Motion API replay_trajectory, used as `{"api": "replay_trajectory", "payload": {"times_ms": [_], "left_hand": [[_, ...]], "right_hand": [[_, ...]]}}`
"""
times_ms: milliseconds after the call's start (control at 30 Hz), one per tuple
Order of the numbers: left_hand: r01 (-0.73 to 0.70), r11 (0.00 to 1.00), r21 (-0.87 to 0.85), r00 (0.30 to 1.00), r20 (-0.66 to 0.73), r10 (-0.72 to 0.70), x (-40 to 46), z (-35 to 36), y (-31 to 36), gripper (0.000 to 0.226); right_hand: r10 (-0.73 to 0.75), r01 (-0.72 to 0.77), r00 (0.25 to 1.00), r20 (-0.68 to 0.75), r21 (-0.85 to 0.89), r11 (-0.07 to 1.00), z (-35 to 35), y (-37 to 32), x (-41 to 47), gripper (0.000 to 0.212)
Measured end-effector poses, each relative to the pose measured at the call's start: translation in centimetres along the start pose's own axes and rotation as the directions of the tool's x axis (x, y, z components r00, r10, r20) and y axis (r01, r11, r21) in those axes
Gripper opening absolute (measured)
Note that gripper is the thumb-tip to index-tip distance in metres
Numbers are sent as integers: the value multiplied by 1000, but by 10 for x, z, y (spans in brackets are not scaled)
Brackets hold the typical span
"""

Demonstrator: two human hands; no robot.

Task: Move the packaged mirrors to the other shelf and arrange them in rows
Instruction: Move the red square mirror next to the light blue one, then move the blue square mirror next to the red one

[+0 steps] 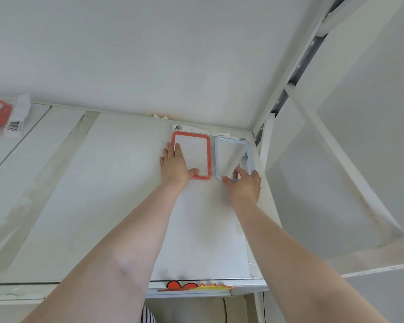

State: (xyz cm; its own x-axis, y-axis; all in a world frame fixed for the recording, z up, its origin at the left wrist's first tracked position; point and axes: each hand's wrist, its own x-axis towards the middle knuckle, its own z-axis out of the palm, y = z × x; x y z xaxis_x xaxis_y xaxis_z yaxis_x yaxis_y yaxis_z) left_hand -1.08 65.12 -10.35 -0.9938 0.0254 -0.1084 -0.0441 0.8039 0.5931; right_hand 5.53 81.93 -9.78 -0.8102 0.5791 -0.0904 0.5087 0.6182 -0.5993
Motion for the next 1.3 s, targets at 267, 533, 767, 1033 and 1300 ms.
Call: {"api": "replay_trajectory", "payload": {"times_ms": [267, 533, 767, 1033, 1300], "left_hand": [[-17, 999, 51, 1000, -17, 18, -5, -13, 4, 88], [-136, 987, 85, 990, 37, 133, -56, -56, 21, 48], [-159, 974, 162, 983, 115, 141, -139, -105, 5, 44], [-99, 954, 283, 993, 94, 75, -188, -165, -59, 45], [-63, 953, 298, 994, 107, 33, -245, -227, -161, 45]], "right_hand": [[9, -9, 1000, 0, -52, 999, -7, -6, -1, 53], [-122, 122, 986, 114, 5, 993, -48, -32, -40, 37], [-332, 381, 893, 304, -119, 917, -72, -53, -116, 37], [-455, 577, 781, 428, -212, 789, -56, -89, -191, 42], [-497, 657, 704, 507, -200, 727, 6, -145, -290, 40]]}}
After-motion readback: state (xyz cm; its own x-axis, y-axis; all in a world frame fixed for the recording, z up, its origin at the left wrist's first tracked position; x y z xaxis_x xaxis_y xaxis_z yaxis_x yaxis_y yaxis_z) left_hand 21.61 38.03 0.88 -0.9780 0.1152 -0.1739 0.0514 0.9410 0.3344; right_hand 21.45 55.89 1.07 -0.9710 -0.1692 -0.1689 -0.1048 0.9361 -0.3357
